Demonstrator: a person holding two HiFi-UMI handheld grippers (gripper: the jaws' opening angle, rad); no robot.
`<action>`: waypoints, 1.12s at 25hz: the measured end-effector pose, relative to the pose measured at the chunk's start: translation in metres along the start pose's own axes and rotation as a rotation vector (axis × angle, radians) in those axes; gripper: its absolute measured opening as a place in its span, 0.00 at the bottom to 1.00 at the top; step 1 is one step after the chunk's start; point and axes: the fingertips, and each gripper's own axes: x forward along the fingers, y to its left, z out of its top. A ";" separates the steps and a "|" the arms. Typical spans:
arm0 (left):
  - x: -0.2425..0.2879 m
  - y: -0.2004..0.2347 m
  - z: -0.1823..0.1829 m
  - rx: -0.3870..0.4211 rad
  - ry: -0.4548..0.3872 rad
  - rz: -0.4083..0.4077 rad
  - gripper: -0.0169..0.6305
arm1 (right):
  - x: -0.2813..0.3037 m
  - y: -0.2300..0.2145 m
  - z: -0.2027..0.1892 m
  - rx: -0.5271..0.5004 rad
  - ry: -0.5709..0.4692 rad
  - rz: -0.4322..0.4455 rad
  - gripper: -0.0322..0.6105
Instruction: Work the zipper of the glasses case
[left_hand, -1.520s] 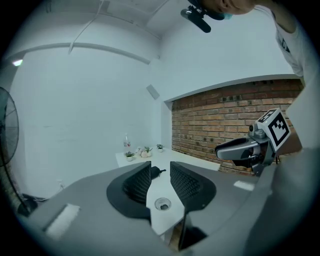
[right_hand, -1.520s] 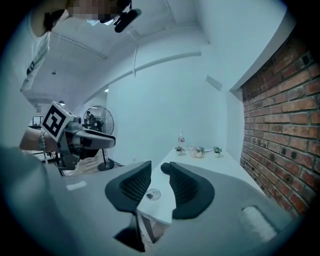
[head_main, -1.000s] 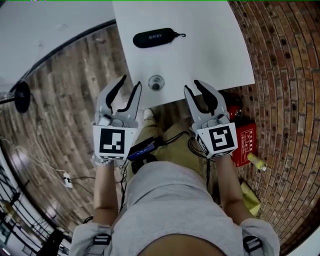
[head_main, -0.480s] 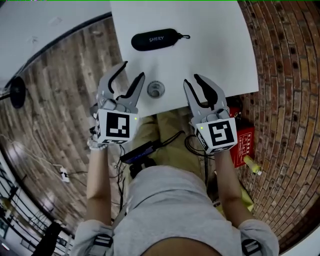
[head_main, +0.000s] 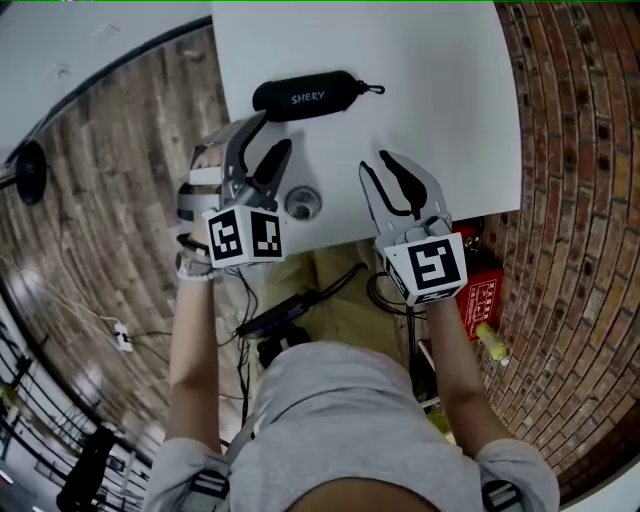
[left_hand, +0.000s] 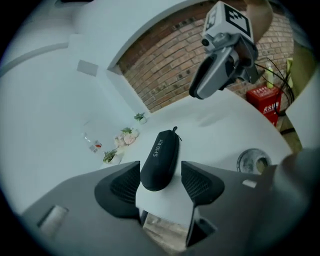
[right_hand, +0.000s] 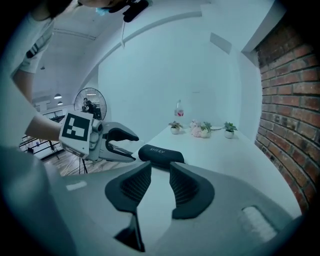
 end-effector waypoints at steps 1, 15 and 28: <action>0.005 -0.002 -0.002 0.035 0.013 -0.004 0.43 | 0.004 -0.002 -0.001 0.003 0.005 0.007 0.22; 0.045 -0.004 -0.019 0.088 0.116 -0.072 0.49 | 0.043 -0.027 -0.012 0.014 0.036 0.065 0.22; 0.061 0.021 -0.023 0.108 0.155 -0.033 0.41 | 0.087 -0.035 -0.008 -0.108 0.045 0.050 0.22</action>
